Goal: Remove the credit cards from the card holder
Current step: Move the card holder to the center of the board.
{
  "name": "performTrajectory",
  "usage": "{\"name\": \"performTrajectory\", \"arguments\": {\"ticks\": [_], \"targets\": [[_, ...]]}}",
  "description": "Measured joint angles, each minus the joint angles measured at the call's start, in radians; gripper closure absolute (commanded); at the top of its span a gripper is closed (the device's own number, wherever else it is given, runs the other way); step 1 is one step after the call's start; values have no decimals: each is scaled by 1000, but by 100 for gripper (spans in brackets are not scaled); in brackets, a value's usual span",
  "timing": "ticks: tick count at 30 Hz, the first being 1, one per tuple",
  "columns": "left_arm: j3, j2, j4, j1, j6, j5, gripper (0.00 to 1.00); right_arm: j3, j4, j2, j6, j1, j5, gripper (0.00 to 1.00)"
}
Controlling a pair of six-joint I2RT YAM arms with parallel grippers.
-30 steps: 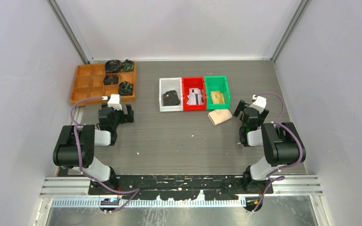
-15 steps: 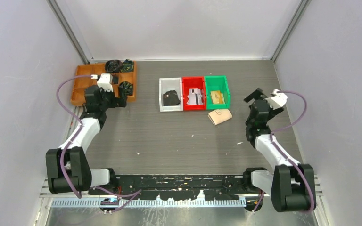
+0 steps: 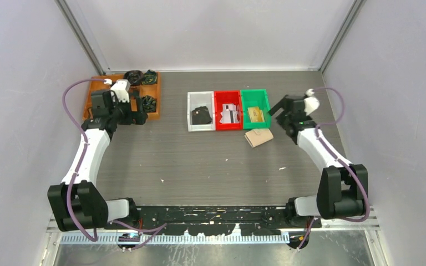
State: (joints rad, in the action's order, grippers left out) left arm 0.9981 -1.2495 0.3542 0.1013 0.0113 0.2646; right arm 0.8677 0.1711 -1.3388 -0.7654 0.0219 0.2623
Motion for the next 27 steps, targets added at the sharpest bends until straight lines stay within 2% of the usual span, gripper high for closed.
{"name": "performTrajectory", "arguments": {"ticks": [3, 4, 7, 14, 27], "targets": [[46, -21, 71, 0, 3, 29, 0, -12, 69, -4, 3, 116, 2, 0], [60, -30, 91, 0, 6, 38, 0, -19, 78, -2, 3, 191, 3, 1], [81, -43, 138, 0, 20, 64, 0, -51, 103, 11, 2, 252, 20, 1], [82, -42, 206, 0, 27, 118, 0, -67, 159, -16, 2, 322, 71, 1], [98, -42, 259, 0, 22, 190, 0, -18, 127, -248, 22, 365, 88, 4]]}}
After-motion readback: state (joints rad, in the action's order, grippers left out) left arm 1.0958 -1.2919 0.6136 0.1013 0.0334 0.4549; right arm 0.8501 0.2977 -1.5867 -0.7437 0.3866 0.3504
